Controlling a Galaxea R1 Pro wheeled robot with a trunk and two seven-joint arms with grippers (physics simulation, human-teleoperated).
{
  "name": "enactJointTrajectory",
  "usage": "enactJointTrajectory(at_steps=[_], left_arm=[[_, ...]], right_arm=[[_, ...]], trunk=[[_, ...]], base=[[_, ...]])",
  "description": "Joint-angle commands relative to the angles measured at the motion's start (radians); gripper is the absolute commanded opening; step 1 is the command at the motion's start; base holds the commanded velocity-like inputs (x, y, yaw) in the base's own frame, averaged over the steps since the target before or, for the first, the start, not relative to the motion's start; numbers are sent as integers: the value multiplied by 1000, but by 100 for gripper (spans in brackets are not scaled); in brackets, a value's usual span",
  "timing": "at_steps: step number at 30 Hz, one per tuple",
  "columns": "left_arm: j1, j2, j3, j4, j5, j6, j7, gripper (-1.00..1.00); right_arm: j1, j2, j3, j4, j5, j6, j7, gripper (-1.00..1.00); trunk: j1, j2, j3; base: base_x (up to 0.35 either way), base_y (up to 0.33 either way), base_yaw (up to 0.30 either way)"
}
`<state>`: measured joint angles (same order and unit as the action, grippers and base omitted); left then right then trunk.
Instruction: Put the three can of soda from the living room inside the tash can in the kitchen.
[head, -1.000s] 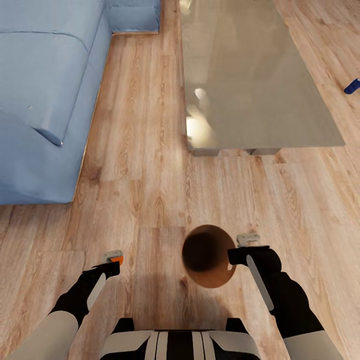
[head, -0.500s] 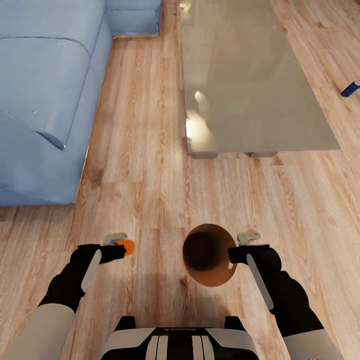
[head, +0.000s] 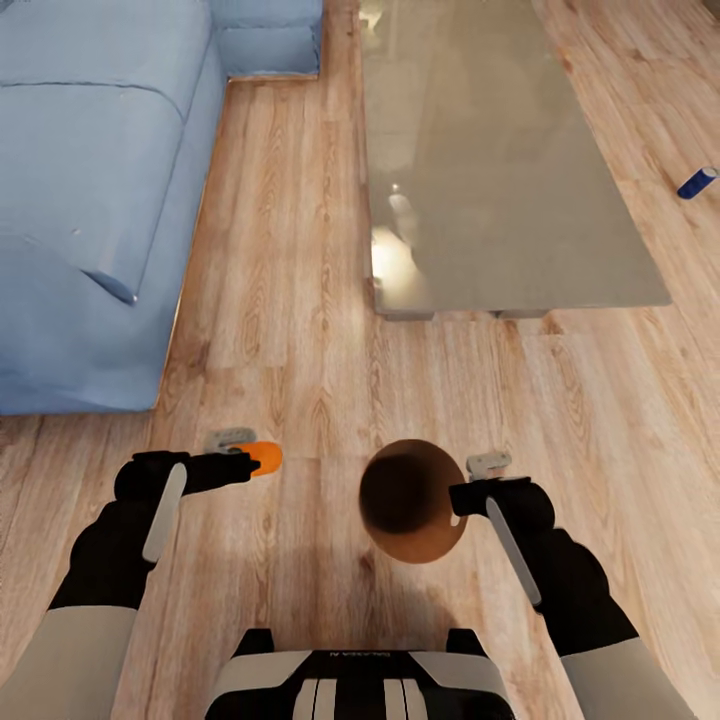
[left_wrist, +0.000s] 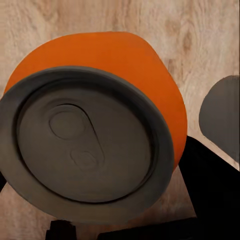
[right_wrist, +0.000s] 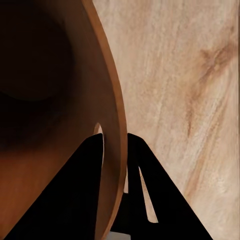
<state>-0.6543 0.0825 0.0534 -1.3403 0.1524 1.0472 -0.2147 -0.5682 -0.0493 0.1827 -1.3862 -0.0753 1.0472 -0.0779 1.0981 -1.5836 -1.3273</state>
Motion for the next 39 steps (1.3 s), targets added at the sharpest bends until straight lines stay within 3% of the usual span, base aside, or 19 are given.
enactJointTrajectory(at_steps=[1, 8, 11, 14, 19, 24, 27, 31, 36, 39], left_arm=[[-1, 0, -1, 4, -5, 0, -12, -100], [-11, 0, -8, 72, -5, 0, -113, -100], [-34, -1, -25, 84, -5, 0, -186, -100], [-54, -1, -35, 86, -5, 0, -224, -100], [-108, -8, -45, 87, -5, 0, -350, -100], [-138, -14, -82, 95, 2, 0, -384, -100], [-166, -17, -108, 101, 46, 0, -397, -100], [-187, -18, -179, 112, 122, 0, -402, -100], [-191, -13, -201, 112, 162, 0, -403, -100], [-192, 6, -239, 112, 270, 0, -403, -100]], right_arm=[[-5, -1, 1, 5, -24, 0, 6, -100], [-66, -3, 1, 77, -24, 0, 6, -100], [-118, -3, 1, 165, -24, 0, 6, -100], [-130, -3, 1, 186, -24, 0, 6, -100], [-144, 1, 4, 217, -24, 0, 6, -100], [-161, 6, 19, 237, -24, 0, 6, -100], [-170, 8, 25, 256, -24, 0, 6, -100], [-191, 7, 27, 286, -24, 0, 6, -100], [-205, 7, 27, 320, -25, 0, 6, -100], [-235, 7, 26, 378, -26, 0, 6, -100]], trunk=[[-4, 7, 3], [-31, 56, 25], [-42, 77, 35], [-54, 98, 44], [-73, 133, 60], [-92, 168, 75], [-104, 189, 85], [-119, 217, 97], [-138, 252, 113], [-150, 273, 122]], base=[[0, 0, 0], [0, 0, 0], [0, 0, 0], [0, 0, 0], [0, 0, 0], [0, 0, 0], [0, 0, 0], [0, 0, 0], [0, 0, 0], [0, 0, 0]])
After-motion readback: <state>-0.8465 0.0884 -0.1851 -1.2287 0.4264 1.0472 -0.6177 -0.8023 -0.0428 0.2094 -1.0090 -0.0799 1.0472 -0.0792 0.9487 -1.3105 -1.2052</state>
